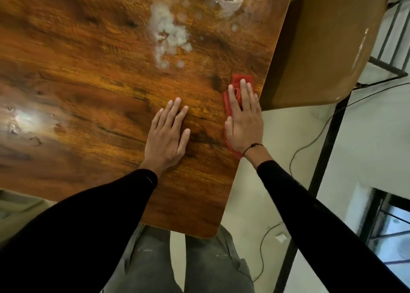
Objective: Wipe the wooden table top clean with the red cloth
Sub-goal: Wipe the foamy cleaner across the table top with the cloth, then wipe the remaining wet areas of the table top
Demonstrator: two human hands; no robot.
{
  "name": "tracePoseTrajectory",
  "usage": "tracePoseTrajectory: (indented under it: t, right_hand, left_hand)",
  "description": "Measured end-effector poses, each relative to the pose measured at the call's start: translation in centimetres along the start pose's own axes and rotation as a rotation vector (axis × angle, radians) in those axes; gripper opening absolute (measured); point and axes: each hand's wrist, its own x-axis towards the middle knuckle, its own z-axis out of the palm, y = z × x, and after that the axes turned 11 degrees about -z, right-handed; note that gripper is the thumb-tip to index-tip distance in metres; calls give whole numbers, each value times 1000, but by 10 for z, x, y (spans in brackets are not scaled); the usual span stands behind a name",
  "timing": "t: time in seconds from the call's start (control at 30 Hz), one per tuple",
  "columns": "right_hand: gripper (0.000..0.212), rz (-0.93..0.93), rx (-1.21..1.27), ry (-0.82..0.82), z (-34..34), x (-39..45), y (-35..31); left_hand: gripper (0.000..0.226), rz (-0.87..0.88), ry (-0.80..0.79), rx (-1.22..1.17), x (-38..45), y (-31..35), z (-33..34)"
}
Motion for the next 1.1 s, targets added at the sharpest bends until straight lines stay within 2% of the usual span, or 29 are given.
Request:
tracePoseTrajectory:
  t: [0.13,0.3,0.43,0.53,0.67,0.77,0.87,1.0,1.1]
  right_hand:
    - [79,376,-29,97,15,-13,-37]
    - [78,673,67,150,25,-60,-73]
    - [76,721,124,177,29,-107,-103]
    - [63,719,188,167,25,-143,-110]
    - [42,695,119,-39,8,-201,-92]
    - [35,820,62,-176,-14,-256,-73]
    - [37,983,187,-133,-42,-298,-58]
    - [27,1044,484,23,-77,-307,-44]
    - [27,1099,710,114,-99,-291,-38]
  left_hand:
    - [61,-2,5,-7,-1,-1,-3]
    - [60,27,32,-16,-4,-1,-1]
    - [61,38,37,-70,-6,-4,1]
    - [57,24,33,-166,-11,-6,-3]
    - [45,-119,90,-399,-49,-6,-13]
    - [43,-216,88,-478,-109,-8,-18]
    - [40,-265,72,-504,-161,-11,-18]
    - [36,-381,71,-565,-187,-4,-25]
    - [42,-471,40,-579,-186,7,-36]
